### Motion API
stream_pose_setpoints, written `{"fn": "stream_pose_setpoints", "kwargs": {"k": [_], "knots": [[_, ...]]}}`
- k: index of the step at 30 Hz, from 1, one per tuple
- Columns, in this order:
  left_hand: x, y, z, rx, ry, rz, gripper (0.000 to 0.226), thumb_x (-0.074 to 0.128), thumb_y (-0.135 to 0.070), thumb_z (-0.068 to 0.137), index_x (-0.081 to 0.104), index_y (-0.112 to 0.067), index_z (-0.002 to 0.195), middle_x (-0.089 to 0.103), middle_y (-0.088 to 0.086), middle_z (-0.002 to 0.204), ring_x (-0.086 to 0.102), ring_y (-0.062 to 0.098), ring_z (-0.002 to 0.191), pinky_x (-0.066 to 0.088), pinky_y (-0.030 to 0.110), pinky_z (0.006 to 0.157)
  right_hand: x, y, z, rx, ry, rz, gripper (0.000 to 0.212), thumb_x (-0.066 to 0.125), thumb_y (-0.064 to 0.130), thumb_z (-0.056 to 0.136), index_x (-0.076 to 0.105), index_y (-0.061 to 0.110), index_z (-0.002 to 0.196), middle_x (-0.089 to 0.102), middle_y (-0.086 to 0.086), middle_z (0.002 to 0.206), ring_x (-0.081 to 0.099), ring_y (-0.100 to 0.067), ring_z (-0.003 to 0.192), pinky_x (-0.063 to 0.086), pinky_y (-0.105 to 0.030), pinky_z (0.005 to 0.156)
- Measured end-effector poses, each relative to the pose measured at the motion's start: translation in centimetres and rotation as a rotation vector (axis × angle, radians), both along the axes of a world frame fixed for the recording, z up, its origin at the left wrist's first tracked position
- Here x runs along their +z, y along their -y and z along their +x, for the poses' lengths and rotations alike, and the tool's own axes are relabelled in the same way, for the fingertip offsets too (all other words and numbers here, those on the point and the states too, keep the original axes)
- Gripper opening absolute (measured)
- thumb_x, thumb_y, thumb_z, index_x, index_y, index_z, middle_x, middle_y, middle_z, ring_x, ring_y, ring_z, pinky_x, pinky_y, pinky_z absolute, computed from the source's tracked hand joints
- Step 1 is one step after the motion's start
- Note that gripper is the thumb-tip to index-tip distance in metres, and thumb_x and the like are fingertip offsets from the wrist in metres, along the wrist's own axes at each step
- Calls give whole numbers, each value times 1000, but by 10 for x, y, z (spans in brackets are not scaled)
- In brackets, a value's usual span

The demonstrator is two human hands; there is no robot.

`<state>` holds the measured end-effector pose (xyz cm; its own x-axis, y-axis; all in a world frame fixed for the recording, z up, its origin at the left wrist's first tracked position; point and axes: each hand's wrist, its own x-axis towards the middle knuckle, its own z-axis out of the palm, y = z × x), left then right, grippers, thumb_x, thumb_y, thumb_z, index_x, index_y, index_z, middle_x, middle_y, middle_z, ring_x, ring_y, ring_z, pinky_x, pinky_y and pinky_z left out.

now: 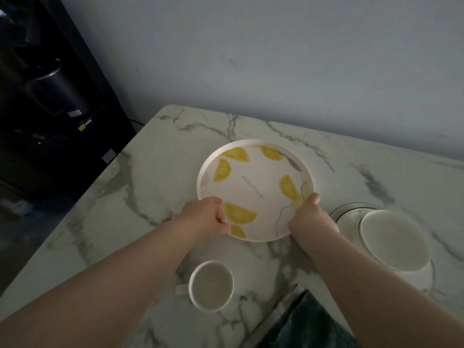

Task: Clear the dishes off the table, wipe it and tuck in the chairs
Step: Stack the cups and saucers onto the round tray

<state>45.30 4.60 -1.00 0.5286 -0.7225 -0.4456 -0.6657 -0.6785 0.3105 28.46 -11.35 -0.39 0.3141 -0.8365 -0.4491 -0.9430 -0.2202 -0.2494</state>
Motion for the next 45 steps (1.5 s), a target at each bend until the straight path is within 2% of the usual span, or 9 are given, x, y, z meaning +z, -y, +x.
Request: {"fn": "stream_pose_setpoints", "kwargs": {"k": [4,7,11,14,18,23,27,38,45], "knots": [[33,20,-21,-57,32,351,34,63,-50,75,66,-35,105,40,-9,149,22,34,143,1,55,116,16,4,-21,137,-18,-28,60,49,20,84,28,14,140,60,-10,121,57,-31,114,43,-38,84],[75,51,-46,-85,95,238,37,58,-45,85,63,-35,120,53,-4,136,46,28,130,32,38,111,45,26,-48,27,206,-71,41,55,32,83,47,26,122,65,-2,95,62,-26,92,45,-31,74],[94,94,-102,61,-282,-76,30,57,-26,91,63,-18,120,65,6,116,64,27,103,51,33,91,81,60,-117,-303,531,-276,32,52,26,87,53,26,119,60,4,86,57,-26,84,44,-33,73],[67,117,-149,218,-587,96,21,40,-12,98,59,-3,99,61,11,81,60,23,68,53,30,73,78,76,-184,-564,504,-381,28,48,24,87,55,22,114,60,-1,92,58,-30,89,44,-36,77],[23,127,-177,222,-669,402,33,24,-13,101,50,-5,82,48,9,71,44,13,56,37,20,53,30,83,-235,-549,279,-72,16,46,13,88,58,12,78,59,-13,72,52,-28,65,39,-31,64],[3,129,-194,455,-770,37,22,43,-23,95,58,-9,102,65,13,94,64,26,75,51,32,56,-16,80,-237,-589,475,245,14,56,24,91,62,18,102,66,-10,90,63,-28,78,50,-36,71],[-8,131,-204,512,-713,-129,23,56,-18,87,51,-16,110,65,18,106,69,37,82,60,50,63,-19,79,-232,-591,546,283,15,55,5,88,63,17,87,68,-18,94,68,-35,84,59,-47,72],[23,135,-195,518,-734,-312,17,57,-11,87,52,-19,100,64,16,108,67,38,89,57,35,51,22,83,-227,-569,668,243,19,52,0,87,65,14,88,67,-20,99,66,-31,82,59,-38,63],[73,122,-122,543,-683,-390,10,54,-6,91,53,-14,97,62,12,85,63,28,62,59,38,58,52,89,-149,-440,759,242,19,52,-1,84,66,12,86,65,-16,88,65,-30,77,56,-31,52]]}}
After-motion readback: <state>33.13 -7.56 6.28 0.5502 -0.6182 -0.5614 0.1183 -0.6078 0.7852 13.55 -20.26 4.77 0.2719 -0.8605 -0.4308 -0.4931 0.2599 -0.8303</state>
